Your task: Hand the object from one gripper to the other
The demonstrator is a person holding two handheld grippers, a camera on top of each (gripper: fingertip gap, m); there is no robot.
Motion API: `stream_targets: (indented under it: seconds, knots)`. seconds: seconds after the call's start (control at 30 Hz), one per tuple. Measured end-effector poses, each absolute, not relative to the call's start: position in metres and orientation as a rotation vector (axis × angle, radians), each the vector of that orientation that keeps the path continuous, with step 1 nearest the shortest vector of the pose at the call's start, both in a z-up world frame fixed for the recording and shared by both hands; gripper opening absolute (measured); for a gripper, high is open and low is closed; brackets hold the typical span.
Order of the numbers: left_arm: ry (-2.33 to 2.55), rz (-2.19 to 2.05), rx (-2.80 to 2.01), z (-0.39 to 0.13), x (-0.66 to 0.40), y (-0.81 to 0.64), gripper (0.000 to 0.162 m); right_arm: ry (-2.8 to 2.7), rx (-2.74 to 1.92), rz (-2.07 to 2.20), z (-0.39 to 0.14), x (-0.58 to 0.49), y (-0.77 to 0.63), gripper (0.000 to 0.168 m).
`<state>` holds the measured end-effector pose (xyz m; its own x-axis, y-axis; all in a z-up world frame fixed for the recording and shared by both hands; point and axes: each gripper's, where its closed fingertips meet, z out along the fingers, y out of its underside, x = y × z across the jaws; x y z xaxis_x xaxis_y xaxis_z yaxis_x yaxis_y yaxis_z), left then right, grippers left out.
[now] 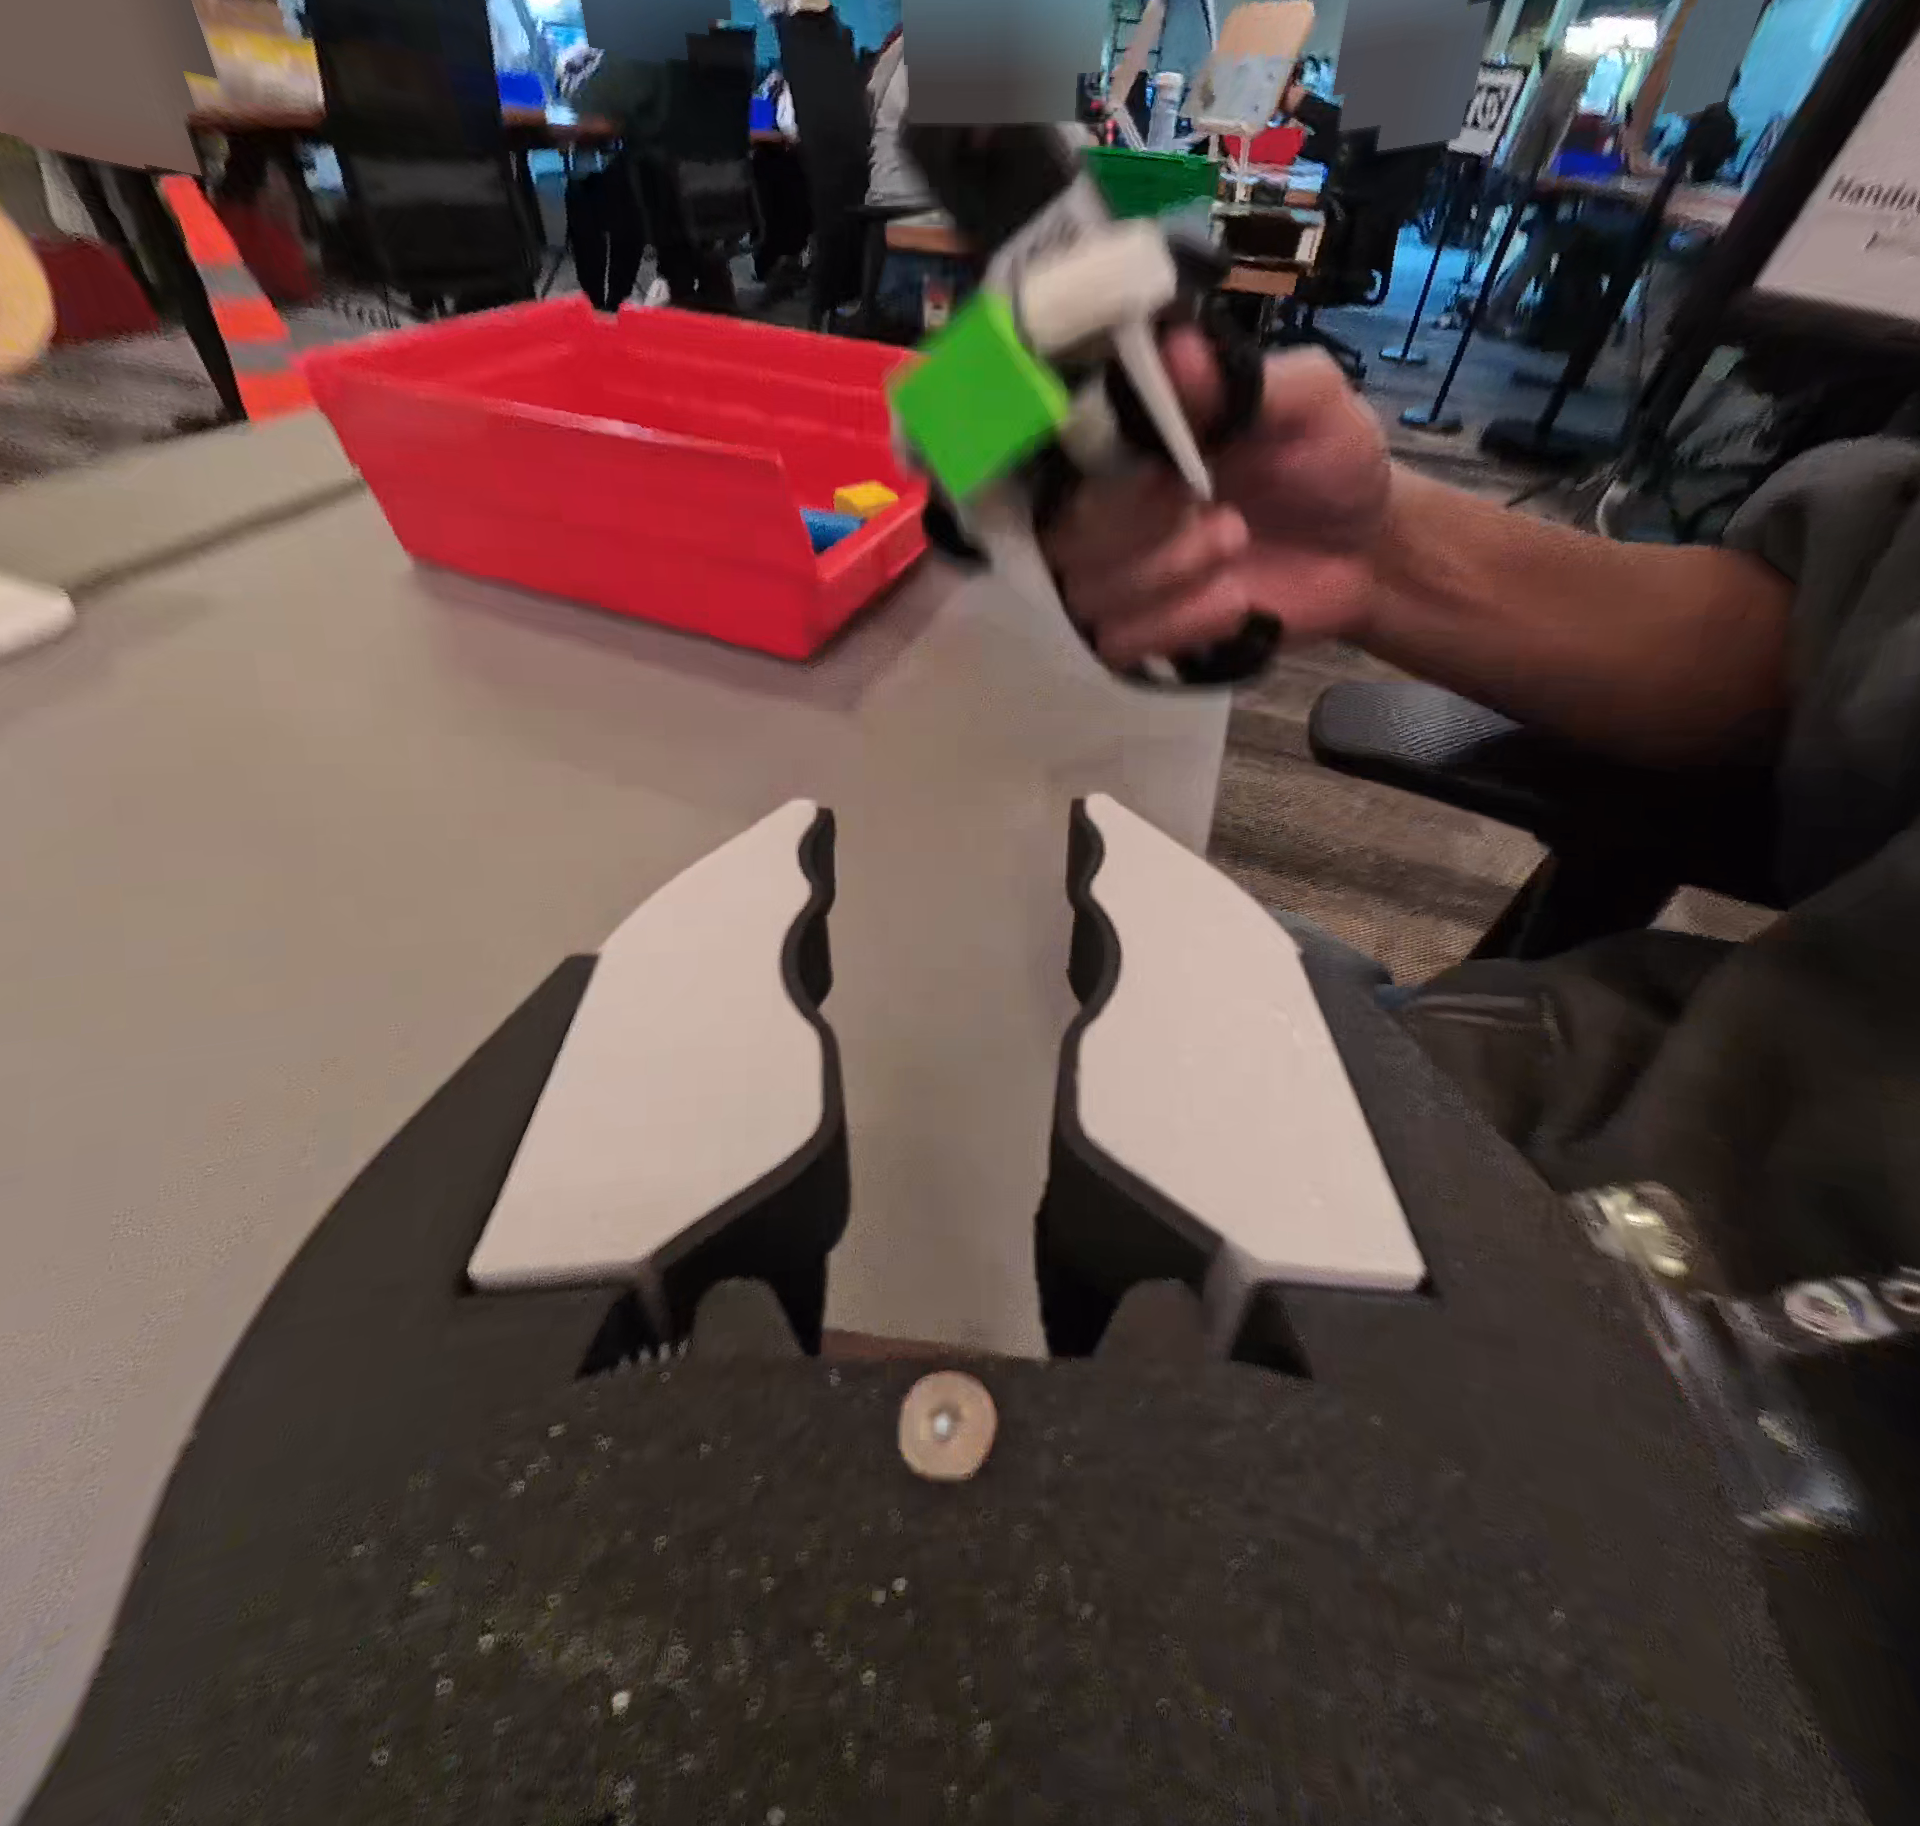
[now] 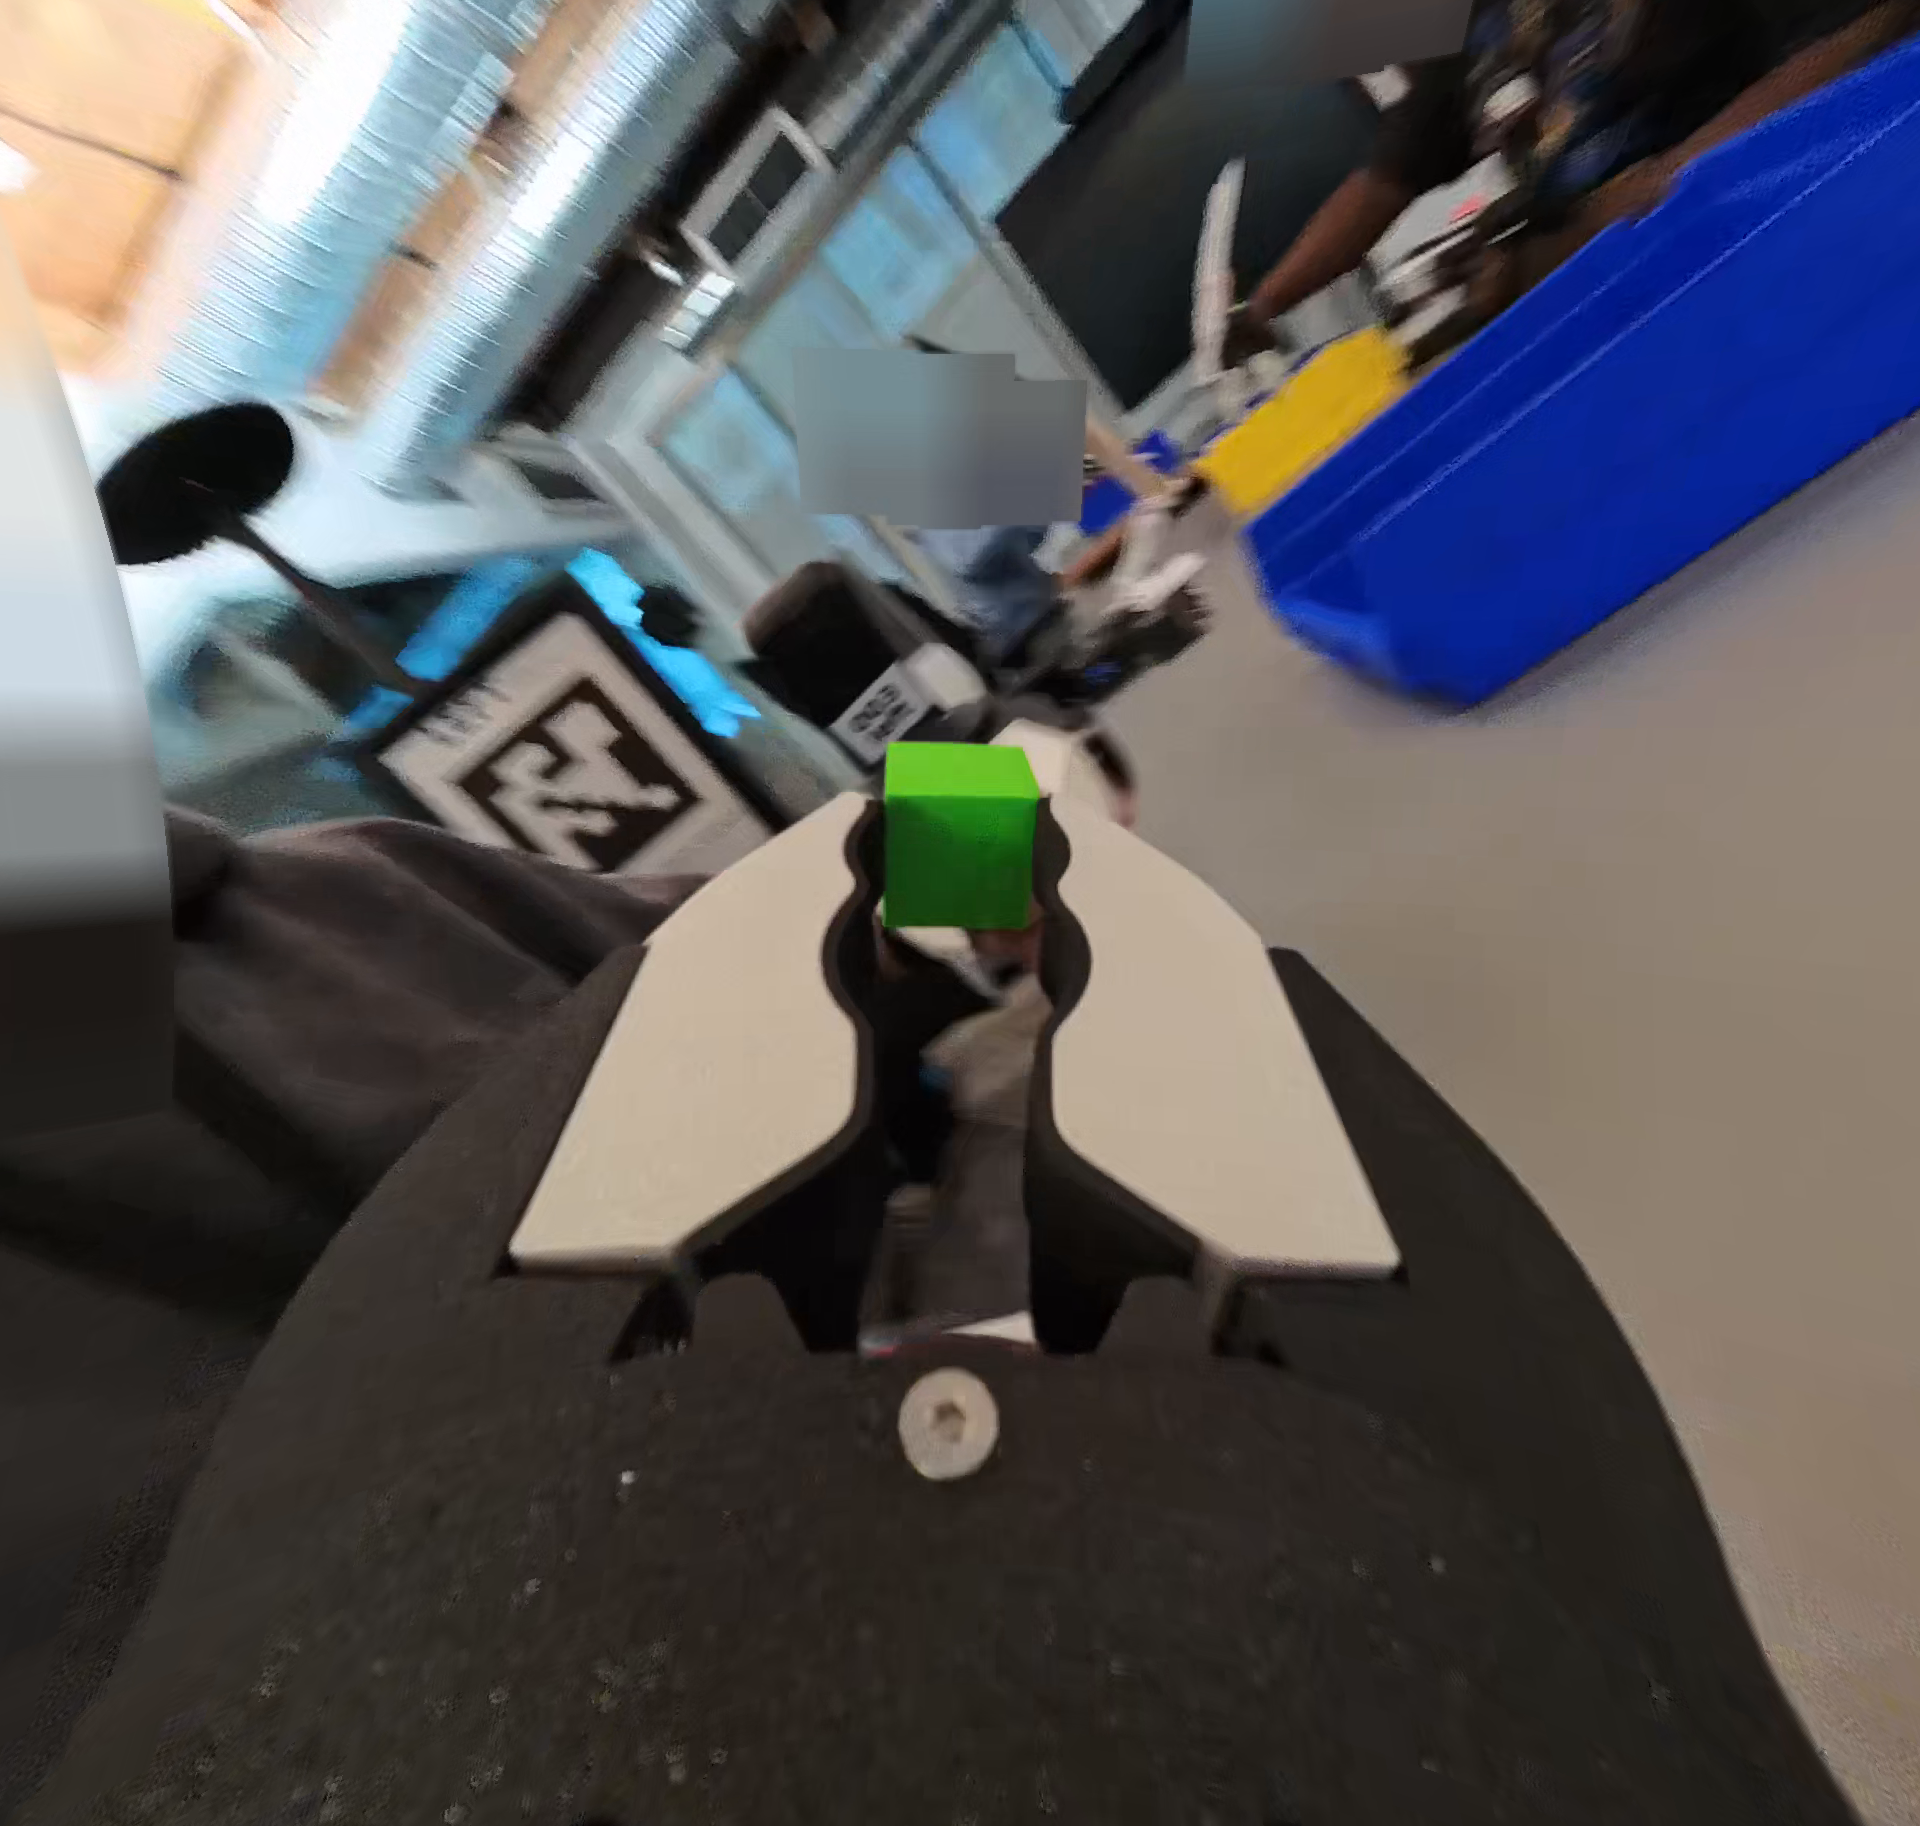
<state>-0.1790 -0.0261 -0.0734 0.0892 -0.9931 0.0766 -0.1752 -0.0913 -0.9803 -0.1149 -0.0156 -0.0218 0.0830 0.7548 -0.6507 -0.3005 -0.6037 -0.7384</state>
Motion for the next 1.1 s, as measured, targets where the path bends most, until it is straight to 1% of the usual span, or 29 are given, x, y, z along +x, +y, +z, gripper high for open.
stream_targets:
  seconds: [0.07, 0.17, 0.23, 0.3, 0.37, 0.43, 0.53, 0.63, 0.8, 0.9, 1.0, 1.1]
  knots:
    - [1.193, -1.096, -1.494, -0.084, -0.192, -0.026, 0.042, -0.488, -1.640, 1.297, -0.007, -0.073, 0.006, 0.027]
    - [1.186, -1.009, -1.460, -0.080, -0.202, -0.023, 0.041, -0.442, -1.889, 0.516, -0.010, 0.036, 0.053, 0.027]
    - [1.177, -0.998, -1.422, -0.071, -0.201, -0.022, 0.040, -0.464, -2.064, 0.161, -0.025, 0.102, 0.070, 0.027]
    - [1.168, -1.019, -1.428, -0.070, -0.199, -0.022, 0.040, -0.429, -2.275, -0.038, -0.054, 0.156, 0.084, 0.027]
    - [1.184, -1.035, -1.455, -0.077, -0.198, -0.025, 0.040, -0.383, -2.531, -0.031, -0.093, 0.182, 0.087, 0.027]
    - [1.207, -1.021, -1.457, -0.080, -0.197, -0.027, 0.040, -0.379, -2.688, -0.063, -0.122, 0.194, 0.094, 0.027]
    - [1.225, -0.986, -1.422, -0.077, -0.198, -0.028, 0.040, -0.431, -2.719, 0.063, -0.138, 0.175, 0.110, 0.027]
    - [1.226, -0.957, -1.414, -0.077, -0.200, -0.025, 0.038, -0.585, -2.789, -0.017, -0.156, 0.169, 0.115, 0.027]
    - [1.221, -0.965, -1.423, -0.077, -0.203, -0.022, 0.038, -0.636, -2.824, -0.210, -0.159, 0.183, 0.126, 0.027]
    - [1.225, -0.953, -1.417, -0.076, -0.203, -0.021, 0.038, -0.667, -2.813, -0.179, -0.161, 0.178, 0.132, 0.027]
    - [1.233, -0.951, -1.422, -0.078, -0.204, -0.020, 0.038, -0.721, -2.823, -0.239, -0.165, 0.183, 0.137, 0.027]
    - [1.244, -0.932, -1.417, -0.079, -0.204, -0.019, 0.038, -0.870, -2.723, -0.245, -0.164, 0.174, 0.146, 0.027]
